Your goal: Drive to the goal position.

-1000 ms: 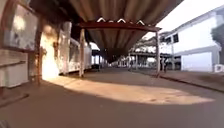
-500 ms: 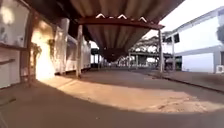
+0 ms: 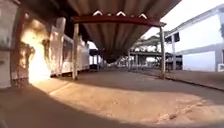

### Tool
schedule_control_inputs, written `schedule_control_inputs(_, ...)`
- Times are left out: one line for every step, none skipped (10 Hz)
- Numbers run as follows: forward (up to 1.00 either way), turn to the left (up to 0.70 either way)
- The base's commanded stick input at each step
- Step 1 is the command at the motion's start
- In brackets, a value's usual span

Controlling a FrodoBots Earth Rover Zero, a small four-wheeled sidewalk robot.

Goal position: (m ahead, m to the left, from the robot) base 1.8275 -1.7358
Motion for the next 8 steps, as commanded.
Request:
schedule_control_inputs(0.70,0.00)
schedule_control_inputs(0.70,0.00)
schedule_control_inputs(0.70,0.00)
schedule_control_inputs(0.70,0.00)
schedule_control_inputs(0.70,0.00)
schedule_control_inputs(0.70,0.00)
schedule_control_inputs(0.70,0.00)
schedule_control_inputs(0.70,0.00)
